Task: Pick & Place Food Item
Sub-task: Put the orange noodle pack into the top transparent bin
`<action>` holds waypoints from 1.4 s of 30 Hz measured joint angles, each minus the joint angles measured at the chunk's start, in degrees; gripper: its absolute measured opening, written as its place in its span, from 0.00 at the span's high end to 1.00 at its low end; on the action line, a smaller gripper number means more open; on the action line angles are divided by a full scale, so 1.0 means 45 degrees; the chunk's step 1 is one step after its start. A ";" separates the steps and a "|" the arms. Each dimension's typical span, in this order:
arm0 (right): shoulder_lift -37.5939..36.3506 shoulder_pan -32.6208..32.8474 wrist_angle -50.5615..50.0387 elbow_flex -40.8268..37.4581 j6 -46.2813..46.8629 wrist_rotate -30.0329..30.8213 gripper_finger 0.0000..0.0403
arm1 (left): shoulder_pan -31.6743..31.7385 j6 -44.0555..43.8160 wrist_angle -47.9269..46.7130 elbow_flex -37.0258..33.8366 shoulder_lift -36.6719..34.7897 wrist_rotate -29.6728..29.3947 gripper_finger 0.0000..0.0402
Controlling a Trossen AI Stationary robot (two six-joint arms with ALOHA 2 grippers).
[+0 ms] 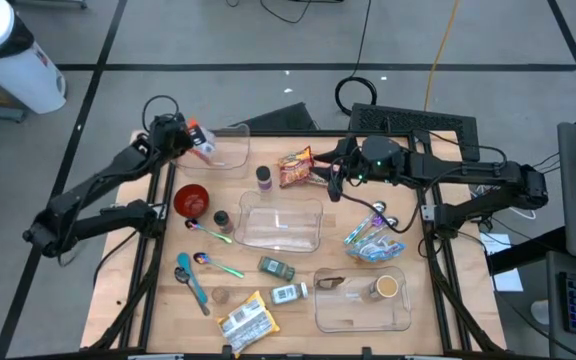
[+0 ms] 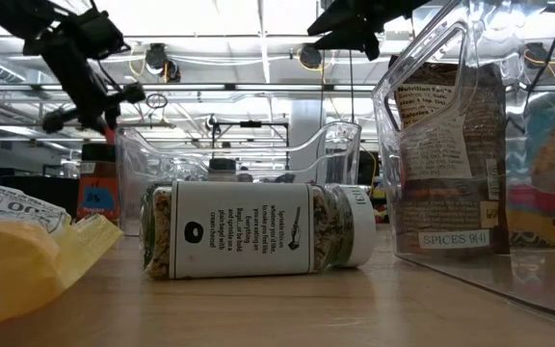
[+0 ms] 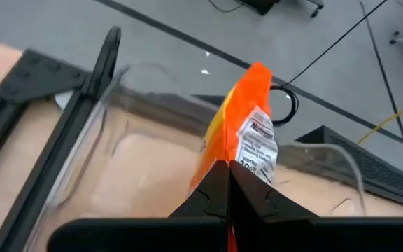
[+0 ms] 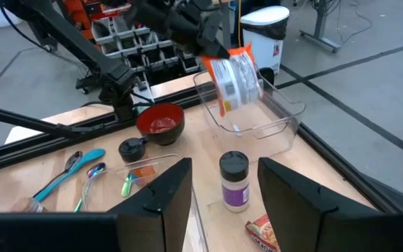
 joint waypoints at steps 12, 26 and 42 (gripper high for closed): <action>-0.0005 0.0005 -0.0005 0.0000 0.0092 -0.0039 0.61 | 0.0668 -0.0185 -0.0038 -0.0864 -0.0011 0.0077 1.00; -0.0005 0.0005 -0.0005 0.0000 0.0097 -0.0039 0.61 | 0.1393 -0.0399 -0.0259 -0.0864 -0.0011 0.0481 0.99; -0.0005 0.0009 -0.0006 0.0000 0.0472 -0.0044 0.61 | 0.1850 -0.0145 -0.1027 -0.0864 -0.0016 0.0031 0.95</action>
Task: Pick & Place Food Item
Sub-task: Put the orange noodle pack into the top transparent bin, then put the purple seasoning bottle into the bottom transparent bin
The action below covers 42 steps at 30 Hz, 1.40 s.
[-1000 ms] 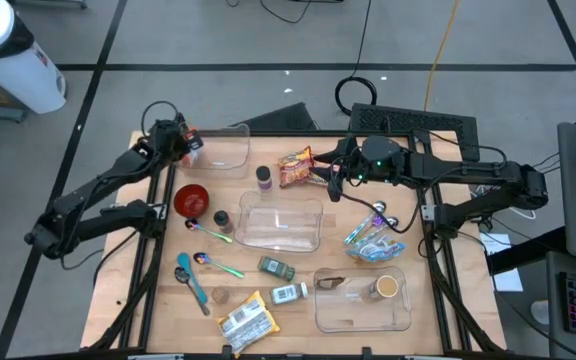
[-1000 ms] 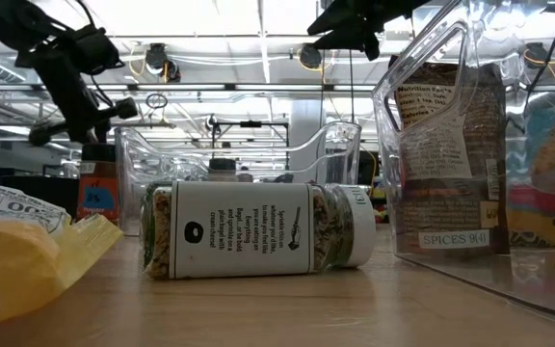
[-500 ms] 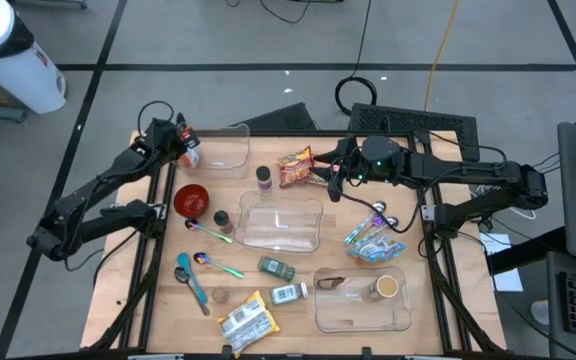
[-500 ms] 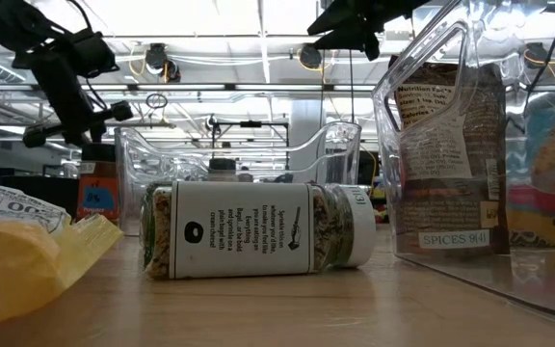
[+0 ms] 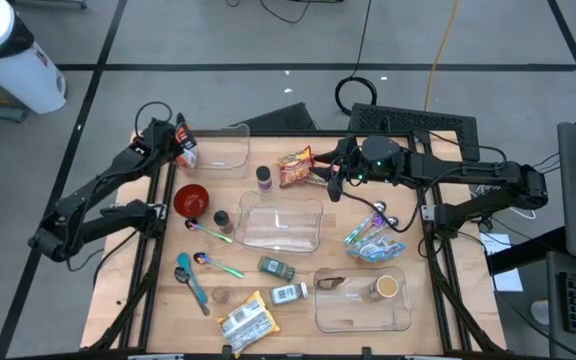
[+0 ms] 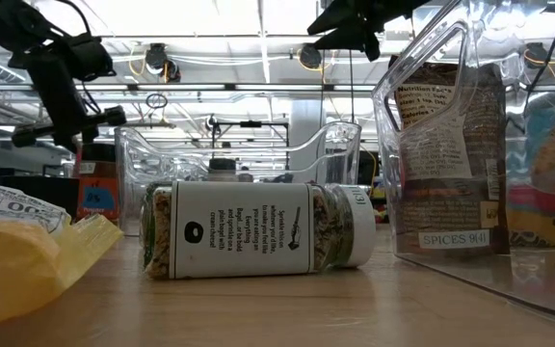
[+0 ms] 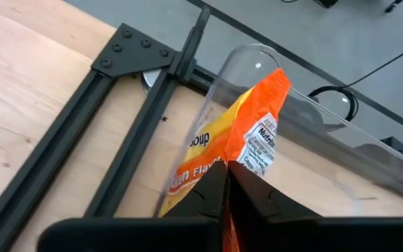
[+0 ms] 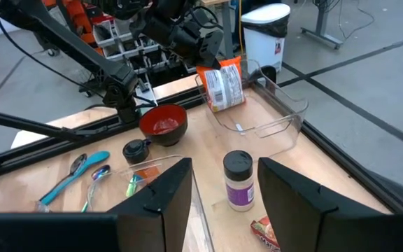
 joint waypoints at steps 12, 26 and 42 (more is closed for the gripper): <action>0.0000 -0.0003 -0.0002 0.0000 -0.0016 0.0000 0.61 | 0.0514 0.0487 -0.0109 0.0000 0.0000 0.0005 0.81; 0.0000 -0.0004 -0.0004 0.0000 -0.0040 0.0000 0.61 | 0.0514 0.1288 -0.0105 0.0000 -0.0010 0.0005 0.68; -0.0005 -0.0004 -0.0007 0.0000 -0.0041 0.0003 0.61 | 0.0514 0.1648 -0.0096 0.0580 -0.1502 0.0035 0.64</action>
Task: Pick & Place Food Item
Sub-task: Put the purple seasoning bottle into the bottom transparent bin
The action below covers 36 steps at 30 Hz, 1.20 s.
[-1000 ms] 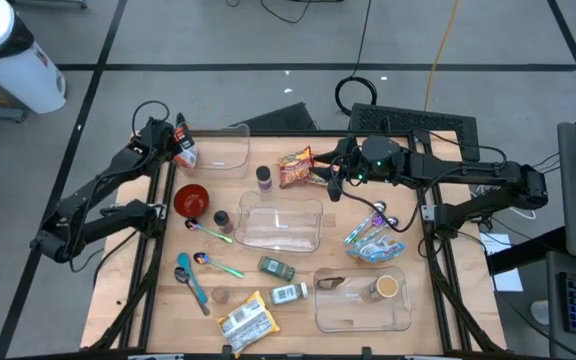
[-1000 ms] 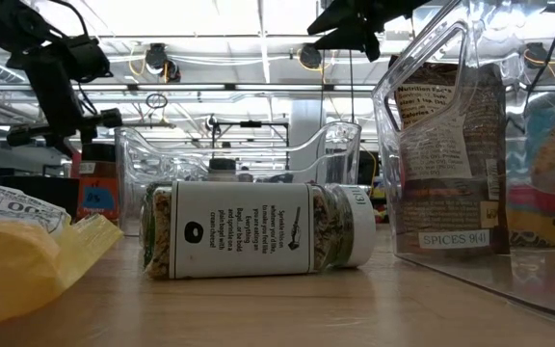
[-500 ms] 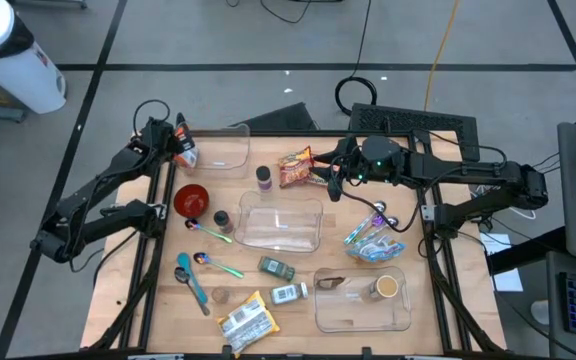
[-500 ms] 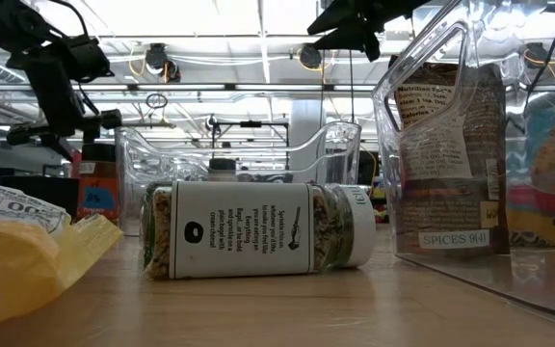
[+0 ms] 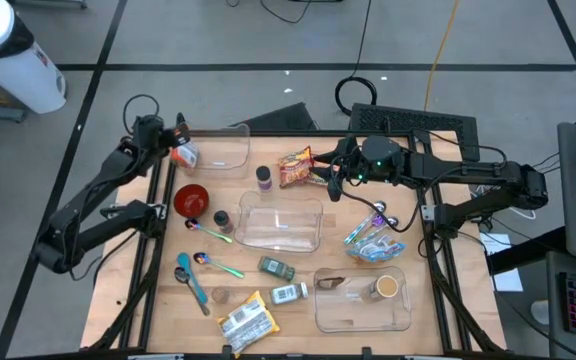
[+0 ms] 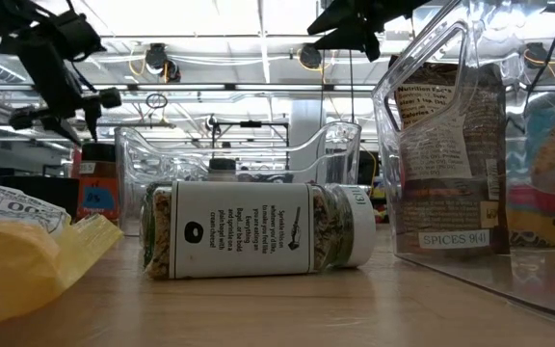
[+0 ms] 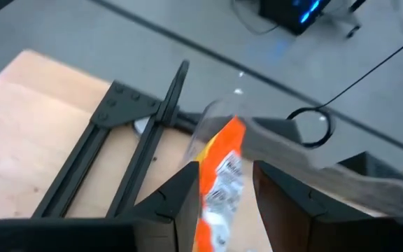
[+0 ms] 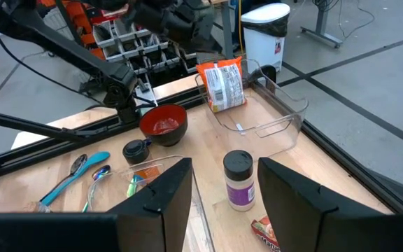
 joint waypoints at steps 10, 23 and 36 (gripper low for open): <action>0.0000 0.0000 -0.0001 0.0000 -0.0001 0.0001 0.62 | -0.0121 0.1545 0.0575 0.1361 -0.1049 0.3114 0.64; 0.0000 0.0000 0.0008 0.0000 -0.0102 0.0035 0.61 | -0.1924 0.0795 0.3317 0.1499 -0.1621 1.1299 0.64; 0.0000 0.0010 0.0008 0.0000 0.0000 0.0035 0.61 | -0.8252 0.1385 0.4110 0.1499 -0.1479 0.5821 0.64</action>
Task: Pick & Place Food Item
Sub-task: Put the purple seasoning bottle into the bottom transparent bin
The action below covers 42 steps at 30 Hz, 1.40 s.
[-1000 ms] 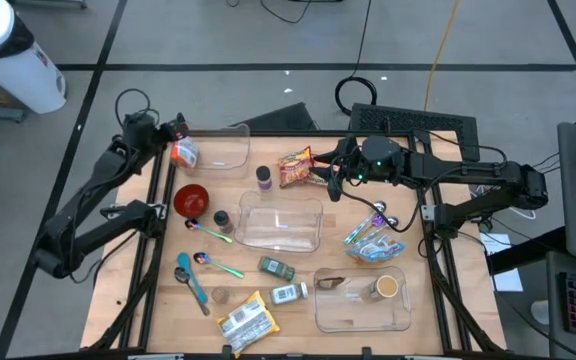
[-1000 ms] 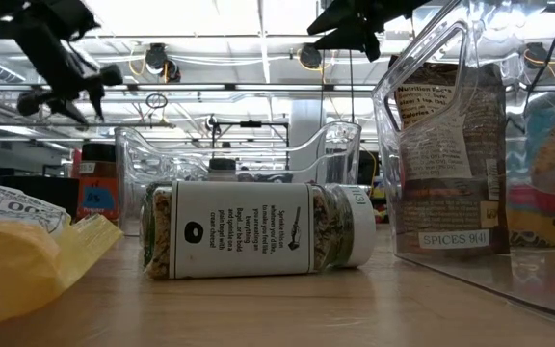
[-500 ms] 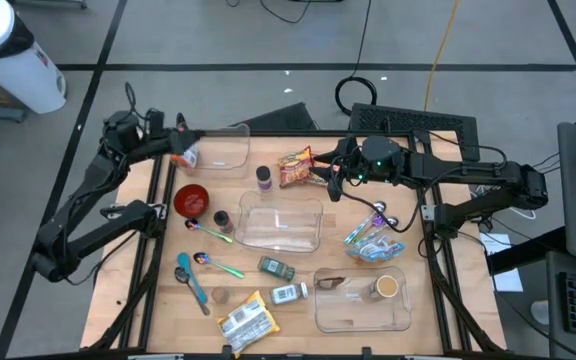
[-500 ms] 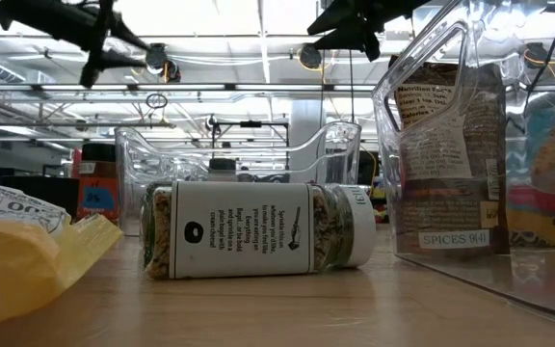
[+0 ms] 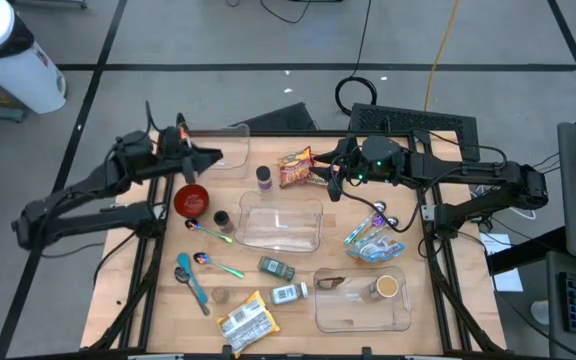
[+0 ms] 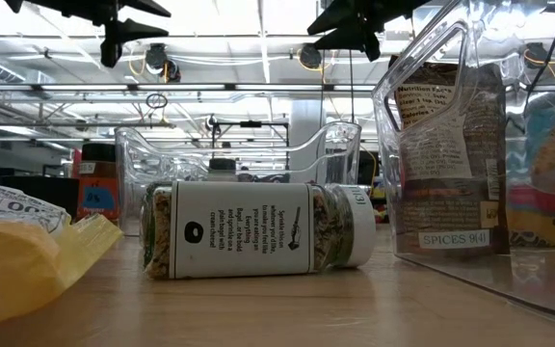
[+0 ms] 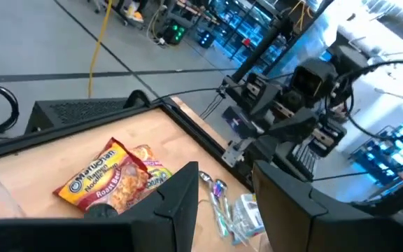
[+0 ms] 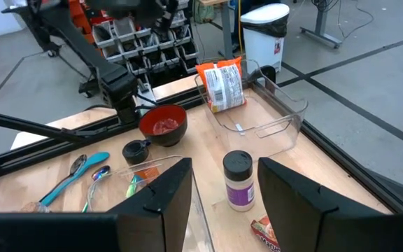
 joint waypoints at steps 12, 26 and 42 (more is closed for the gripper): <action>0.0000 0.0000 0.0000 0.0000 0.0002 0.0000 0.61 | -0.3075 -0.0801 0.0242 -0.0005 0.1404 -0.1728 0.64; 0.0000 0.0000 0.0000 0.0000 0.0002 -0.0001 0.61 | -0.3322 -0.0554 0.0233 -0.0005 0.1772 -0.1725 0.64; 0.0000 0.0005 -0.0005 0.0000 0.0002 -0.0029 0.61 | -0.3322 -0.0661 0.0233 -0.0009 0.1772 -0.1722 0.64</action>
